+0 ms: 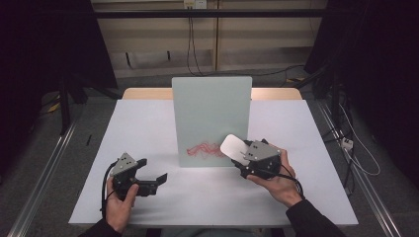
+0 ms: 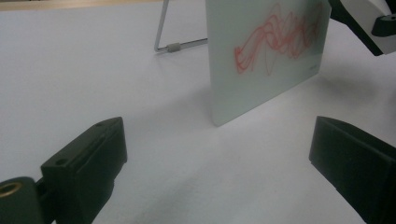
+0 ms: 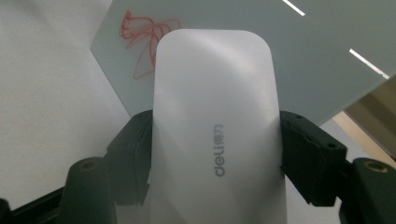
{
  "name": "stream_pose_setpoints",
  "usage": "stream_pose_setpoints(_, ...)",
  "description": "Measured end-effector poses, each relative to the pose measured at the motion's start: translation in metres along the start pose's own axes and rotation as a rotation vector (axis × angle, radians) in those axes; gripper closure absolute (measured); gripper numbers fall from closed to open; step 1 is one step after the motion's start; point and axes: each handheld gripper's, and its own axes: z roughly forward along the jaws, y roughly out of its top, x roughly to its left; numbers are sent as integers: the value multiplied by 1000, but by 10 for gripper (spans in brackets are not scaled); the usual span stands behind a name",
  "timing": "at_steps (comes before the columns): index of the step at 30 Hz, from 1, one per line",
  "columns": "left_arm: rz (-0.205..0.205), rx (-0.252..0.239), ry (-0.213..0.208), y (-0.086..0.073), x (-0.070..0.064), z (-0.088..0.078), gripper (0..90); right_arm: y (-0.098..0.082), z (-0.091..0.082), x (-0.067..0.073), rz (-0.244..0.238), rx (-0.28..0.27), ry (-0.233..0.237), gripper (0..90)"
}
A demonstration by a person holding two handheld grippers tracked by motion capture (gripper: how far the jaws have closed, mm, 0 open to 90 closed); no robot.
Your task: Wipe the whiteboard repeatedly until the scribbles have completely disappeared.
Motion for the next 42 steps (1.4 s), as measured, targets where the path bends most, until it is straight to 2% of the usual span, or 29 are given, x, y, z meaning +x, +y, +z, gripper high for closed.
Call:
stream_pose_setpoints(9, 0, 2, -2, 0, 0, 0, 42, 7, 10, 2, -76, -30, -69, 314)
stream_pose_setpoints(11, 1, 3, -1, 0, 0, 0, 42, 7, 12, 3, -77, -25, -78, 315)
stream_pose_setpoints(24, 0, -3, -1, 0, 0, 0, 42, 7, 25, 18, -180, 0, -134, 315)
stream_pose_setpoints(26, 2, -2, -1, 0, 0, 0, 42, 6, 26, 20, -184, -2, -140, 315)
stream_pose_setpoints(34, 1, 2, -2, 0, 0, 0, 42, 6, 35, 30, -201, -8, -105, 315)
stream_pose_setpoints(42, 3, 3, -1, 0, 0, -1, 42, 5, 48, 44, -239, 11, -19, 315)
